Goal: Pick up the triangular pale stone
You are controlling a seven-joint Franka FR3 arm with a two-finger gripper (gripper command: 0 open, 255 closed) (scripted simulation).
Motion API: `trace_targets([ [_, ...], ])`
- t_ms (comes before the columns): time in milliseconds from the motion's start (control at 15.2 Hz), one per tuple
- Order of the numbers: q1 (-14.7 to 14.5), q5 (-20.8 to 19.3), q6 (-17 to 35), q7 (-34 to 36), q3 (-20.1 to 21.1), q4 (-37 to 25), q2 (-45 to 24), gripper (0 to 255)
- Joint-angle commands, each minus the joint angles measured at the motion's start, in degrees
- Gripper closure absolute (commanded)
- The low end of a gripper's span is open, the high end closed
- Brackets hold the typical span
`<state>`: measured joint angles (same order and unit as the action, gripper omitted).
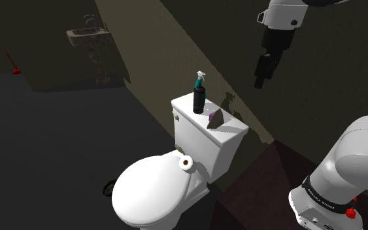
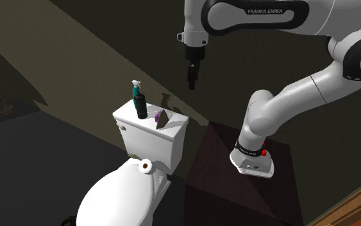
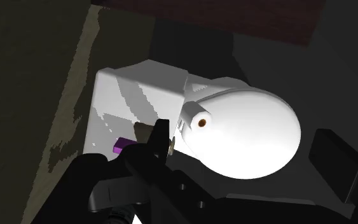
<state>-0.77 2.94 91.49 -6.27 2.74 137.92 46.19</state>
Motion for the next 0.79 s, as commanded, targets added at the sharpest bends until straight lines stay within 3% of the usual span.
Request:
trace_targets([
  [0, 0.0, 0.0, 0.0, 0.0, 0.0, 0.0, 0.0, 0],
  [726, -1.9, -9.9, 23.3, -20.8, -6.2, 8.0, -13.1, 0],
])
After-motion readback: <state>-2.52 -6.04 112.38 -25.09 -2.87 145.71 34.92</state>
